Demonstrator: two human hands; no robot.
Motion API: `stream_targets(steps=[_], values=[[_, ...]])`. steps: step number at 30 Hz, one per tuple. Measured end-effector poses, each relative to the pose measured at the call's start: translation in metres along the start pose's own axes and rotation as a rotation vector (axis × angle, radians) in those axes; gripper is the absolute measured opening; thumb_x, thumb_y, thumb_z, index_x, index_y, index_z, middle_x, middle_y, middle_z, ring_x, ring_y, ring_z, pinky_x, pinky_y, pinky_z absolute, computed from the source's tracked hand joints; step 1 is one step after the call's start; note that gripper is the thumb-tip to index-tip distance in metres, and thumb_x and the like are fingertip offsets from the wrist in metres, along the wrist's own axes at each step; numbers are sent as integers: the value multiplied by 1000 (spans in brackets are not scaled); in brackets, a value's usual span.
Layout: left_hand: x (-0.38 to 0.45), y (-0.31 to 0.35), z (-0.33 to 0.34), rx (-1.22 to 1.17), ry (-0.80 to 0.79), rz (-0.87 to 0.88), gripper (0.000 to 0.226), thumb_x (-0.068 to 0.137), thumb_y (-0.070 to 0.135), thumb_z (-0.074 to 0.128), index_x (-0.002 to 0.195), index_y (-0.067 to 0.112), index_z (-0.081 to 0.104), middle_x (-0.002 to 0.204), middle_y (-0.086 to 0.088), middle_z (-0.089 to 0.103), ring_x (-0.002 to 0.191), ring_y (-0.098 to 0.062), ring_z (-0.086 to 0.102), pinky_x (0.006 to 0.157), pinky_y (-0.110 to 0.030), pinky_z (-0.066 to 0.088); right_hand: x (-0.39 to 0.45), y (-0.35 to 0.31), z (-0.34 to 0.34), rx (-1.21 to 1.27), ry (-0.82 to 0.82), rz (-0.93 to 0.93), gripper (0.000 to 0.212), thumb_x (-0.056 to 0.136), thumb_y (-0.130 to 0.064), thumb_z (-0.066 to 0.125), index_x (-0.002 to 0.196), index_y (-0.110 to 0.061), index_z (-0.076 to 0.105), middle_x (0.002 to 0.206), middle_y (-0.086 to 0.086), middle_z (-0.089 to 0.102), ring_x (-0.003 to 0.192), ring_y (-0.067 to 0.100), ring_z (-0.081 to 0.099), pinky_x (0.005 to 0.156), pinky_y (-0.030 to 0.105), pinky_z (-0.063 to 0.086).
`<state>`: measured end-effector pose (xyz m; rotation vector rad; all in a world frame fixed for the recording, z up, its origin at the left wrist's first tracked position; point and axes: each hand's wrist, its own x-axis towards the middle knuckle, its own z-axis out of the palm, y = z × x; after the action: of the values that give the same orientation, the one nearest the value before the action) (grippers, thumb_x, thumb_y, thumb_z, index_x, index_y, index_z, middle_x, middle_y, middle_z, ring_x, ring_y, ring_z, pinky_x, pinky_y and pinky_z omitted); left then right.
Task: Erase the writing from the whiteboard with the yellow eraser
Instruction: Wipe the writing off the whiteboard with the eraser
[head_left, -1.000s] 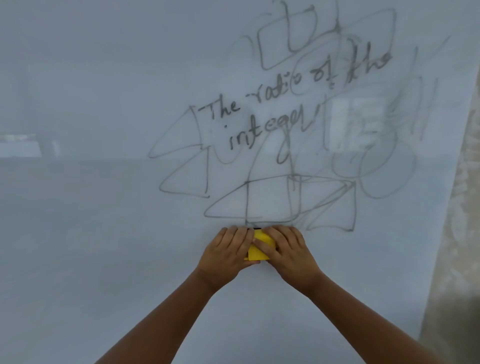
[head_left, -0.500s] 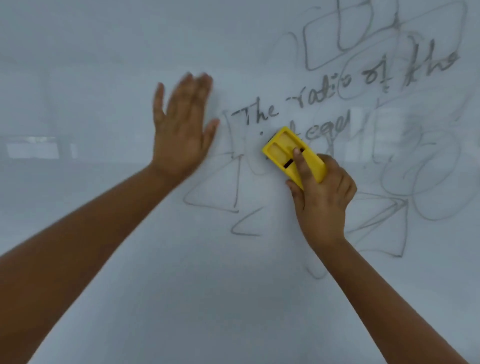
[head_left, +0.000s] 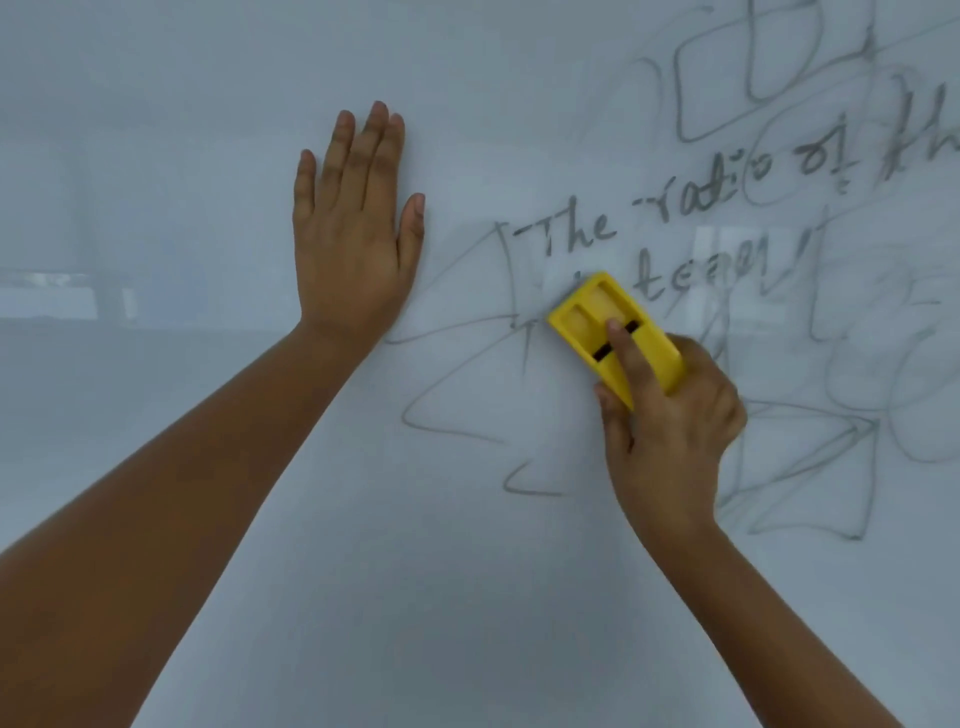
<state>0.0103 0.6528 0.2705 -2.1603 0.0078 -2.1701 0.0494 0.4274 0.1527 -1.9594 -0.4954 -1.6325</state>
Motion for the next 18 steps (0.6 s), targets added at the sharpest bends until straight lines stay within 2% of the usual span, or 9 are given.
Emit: stream_targets(steps=[2, 6, 9, 11, 15, 18], values=[[1, 1, 0, -6, 6, 2, 52, 99, 32, 24, 145, 9, 32, 152, -7, 32, 143, -24, 22, 116, -44, 14, 11, -23, 6, 16, 1, 33, 60, 84, -25, 62, 133, -40, 30, 125, 22, 49, 103, 40, 47, 89, 51, 34], [3, -1, -3, -47, 3, 2, 51, 99, 31, 26, 144, 9, 36, 151, -7, 35, 142, -24, 25, 116, -42, 14, -41, -58, 23, -44, -121, -169, 68, 77, -23, 70, 131, -43, 34, 119, 16, 57, 100, 34, 49, 87, 46, 33], [6, -2, -6, -127, -4, -28, 52, 98, 33, 24, 143, 12, 36, 150, -4, 37, 141, -21, 25, 115, -38, 11, -78, -47, 23, -48, -211, -256, 73, 72, -20, 75, 128, -46, 36, 116, 13, 61, 102, 29, 44, 86, 44, 30], [7, -2, -7, -176, -13, -57, 54, 97, 36, 21, 144, 13, 34, 150, -2, 37, 142, -19, 25, 115, -34, 9, -70, -36, 18, -45, -177, -194, 67, 73, -22, 69, 127, -44, 37, 119, 15, 59, 102, 33, 48, 86, 45, 33], [6, -3, -8, -207, -24, -65, 55, 97, 36, 19, 145, 13, 32, 151, -1, 36, 142, -18, 23, 115, -34, 7, -4, -44, 13, 23, 3, 63, 62, 82, -21, 66, 132, -38, 35, 124, 22, 51, 101, 41, 49, 86, 53, 36], [6, -2, -6, -162, -15, -42, 54, 97, 34, 20, 146, 13, 31, 151, -1, 36, 142, -18, 24, 115, -36, 10, 25, -76, 20, 40, 33, 69, 58, 84, -27, 61, 135, -37, 35, 125, 22, 49, 101, 39, 47, 87, 53, 36]])
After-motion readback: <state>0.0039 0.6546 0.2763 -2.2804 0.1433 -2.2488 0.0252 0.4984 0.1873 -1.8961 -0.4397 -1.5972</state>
